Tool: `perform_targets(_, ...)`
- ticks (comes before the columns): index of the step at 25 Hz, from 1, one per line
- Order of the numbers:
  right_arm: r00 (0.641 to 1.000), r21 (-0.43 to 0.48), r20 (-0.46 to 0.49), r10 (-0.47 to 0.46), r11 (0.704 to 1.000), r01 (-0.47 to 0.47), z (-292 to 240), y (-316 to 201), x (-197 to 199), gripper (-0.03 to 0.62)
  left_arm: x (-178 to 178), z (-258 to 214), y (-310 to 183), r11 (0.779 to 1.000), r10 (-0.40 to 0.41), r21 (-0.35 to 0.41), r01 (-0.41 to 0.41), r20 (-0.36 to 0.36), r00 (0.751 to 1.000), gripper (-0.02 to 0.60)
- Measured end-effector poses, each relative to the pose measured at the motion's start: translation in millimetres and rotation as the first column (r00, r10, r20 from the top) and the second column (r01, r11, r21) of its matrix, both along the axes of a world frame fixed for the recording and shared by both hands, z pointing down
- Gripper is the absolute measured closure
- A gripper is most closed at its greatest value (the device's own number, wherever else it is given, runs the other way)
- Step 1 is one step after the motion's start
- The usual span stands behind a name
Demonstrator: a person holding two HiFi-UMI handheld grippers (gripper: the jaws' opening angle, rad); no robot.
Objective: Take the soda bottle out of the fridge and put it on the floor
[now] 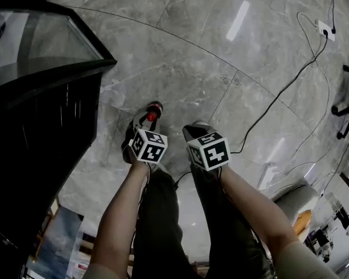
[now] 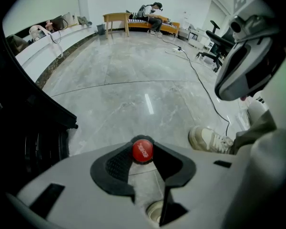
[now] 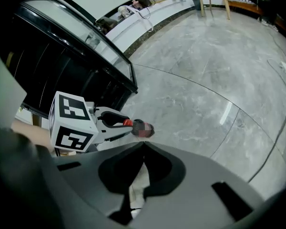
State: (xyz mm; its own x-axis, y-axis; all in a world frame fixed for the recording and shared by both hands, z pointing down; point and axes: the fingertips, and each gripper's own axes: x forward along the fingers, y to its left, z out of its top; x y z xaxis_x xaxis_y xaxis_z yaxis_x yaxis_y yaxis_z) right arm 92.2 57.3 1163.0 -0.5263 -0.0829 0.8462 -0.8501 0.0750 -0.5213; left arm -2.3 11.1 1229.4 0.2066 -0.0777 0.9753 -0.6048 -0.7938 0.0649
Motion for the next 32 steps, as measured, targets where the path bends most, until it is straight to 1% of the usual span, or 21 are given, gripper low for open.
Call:
perform_targets(5,1.000,-0.012,-0.005,0.011,1.000,-0.011,4,5,9,0.597,6,3,8,0.998,0.064,0.015,-0.065,0.012,0.998,0.453)
perform_targets(9,1.000,-0.032,0.002,0.022,0.999,-0.022,4,8,11,0.597,7,2,11,0.999,0.032,-0.016,-0.032,0.008,0.999,0.445)
perform_targets(10,1.000,-0.030,-0.001,0.017,0.999,-0.017,2,7,12,0.597,9,1,13,0.999,0.030,-0.018,-0.030,0.002,1.000,0.433)
perform_targets(13,0.999,-0.044,-0.003,0.034,0.998,-0.034,-4,8,15,0.597,14,-3,19,0.998,0.054,-0.016,-0.054,-0.007,0.999,0.393)
perform_targets(14,0.999,-0.046,-0.003,0.046,0.998,-0.046,-7,7,16,0.599,14,-5,20,0.998,0.054,-0.016,-0.054,-0.010,0.999,0.393)
perform_targets(17,0.997,-0.053,0.003,0.080,0.995,-0.079,-17,8,13,0.597,8,-12,23,1.000,0.007,-0.030,-0.007,-0.015,1.000,0.391)
perform_targets(19,0.997,-0.059,0.006,0.080,0.995,-0.079,-27,12,8,0.597,4,-20,26,0.999,-0.012,-0.039,0.012,-0.011,1.000,0.391)
perform_targets(22,0.999,-0.035,-0.014,0.048,0.998,-0.048,-42,14,8,0.599,2,-37,32,0.999,0.023,-0.045,-0.023,-0.004,1.000,0.393)
perform_targets(23,0.999,-0.027,-0.022,0.044,0.999,-0.044,-46,14,9,0.597,3,-44,33,0.998,0.043,-0.042,-0.043,-0.005,0.999,0.395)
perform_targets(26,0.998,-0.012,-0.036,0.055,0.998,-0.056,-60,8,10,0.599,3,-69,31,0.996,0.082,-0.020,-0.083,-0.019,0.996,0.433)
perform_targets(28,0.997,0.005,-0.049,0.058,0.998,-0.058,-73,3,12,0.599,2,-86,31,0.996,0.088,-0.016,-0.089,-0.027,0.996,0.446)
perform_targets(30,0.996,0.044,-0.073,0.054,0.998,-0.051,-89,-6,16,0.599,-1,-103,31,0.996,0.088,-0.013,-0.088,-0.032,0.996,0.463)
perform_targets(32,0.994,0.086,-0.094,0.054,0.995,-0.045,-107,-16,20,0.599,-5,-120,29,0.997,0.080,-0.005,-0.080,-0.035,0.996,0.501)
